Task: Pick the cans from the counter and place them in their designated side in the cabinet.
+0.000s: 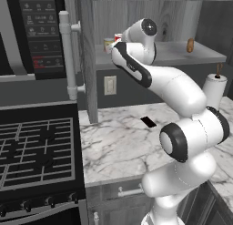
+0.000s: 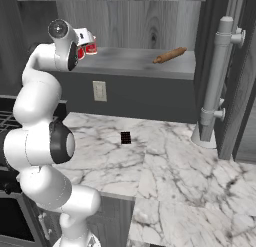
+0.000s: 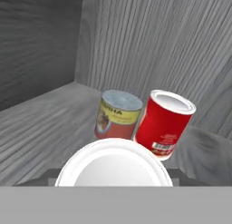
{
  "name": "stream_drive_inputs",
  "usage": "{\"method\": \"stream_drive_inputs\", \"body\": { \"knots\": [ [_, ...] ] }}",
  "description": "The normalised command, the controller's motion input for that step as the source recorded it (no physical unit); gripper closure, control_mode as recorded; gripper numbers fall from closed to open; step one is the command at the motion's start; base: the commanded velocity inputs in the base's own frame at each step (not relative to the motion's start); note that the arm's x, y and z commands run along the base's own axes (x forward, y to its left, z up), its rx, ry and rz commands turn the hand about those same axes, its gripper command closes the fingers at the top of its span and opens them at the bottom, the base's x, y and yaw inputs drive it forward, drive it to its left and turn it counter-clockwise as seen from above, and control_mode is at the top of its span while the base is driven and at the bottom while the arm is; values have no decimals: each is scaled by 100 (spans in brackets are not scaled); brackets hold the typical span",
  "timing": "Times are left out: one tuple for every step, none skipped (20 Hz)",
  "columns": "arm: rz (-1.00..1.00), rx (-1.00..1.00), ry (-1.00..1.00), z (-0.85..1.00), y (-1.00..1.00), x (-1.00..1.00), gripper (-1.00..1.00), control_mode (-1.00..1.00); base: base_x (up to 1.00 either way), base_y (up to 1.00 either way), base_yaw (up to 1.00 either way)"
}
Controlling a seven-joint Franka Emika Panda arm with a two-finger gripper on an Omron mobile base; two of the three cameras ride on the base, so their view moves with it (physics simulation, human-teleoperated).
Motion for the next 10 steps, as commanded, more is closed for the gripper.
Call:
{"method": "stream_drive_inputs", "body": {
  "knots": [
    [1,-3,0,-32,0,0,-100,-100,0,0,0],
    [2,-3,0,-28,0,1,-100,-100,0,0,0],
    [2,-3,0,-25,0,4,-100,-100,0,0,0],
    [2,-3,0,-24,0,10,-100,-100,0,0,0],
    [2,-2,0,-23,0,12,-100,-100,0,0,0],
    [2,-2,0,-22,0,19,-100,-100,0,0,0],
    [3,-1,0,-21,0,22,-100,-100,0,0,0],
    [3,-1,0,-20,0,27,-100,-100,0,0,0],
    [3,-1,-1,-19,0,29,-100,-100,0,0,0],
    [3,-1,0,-21,0,32,-100,-100,0,0,0]
  ]
}}
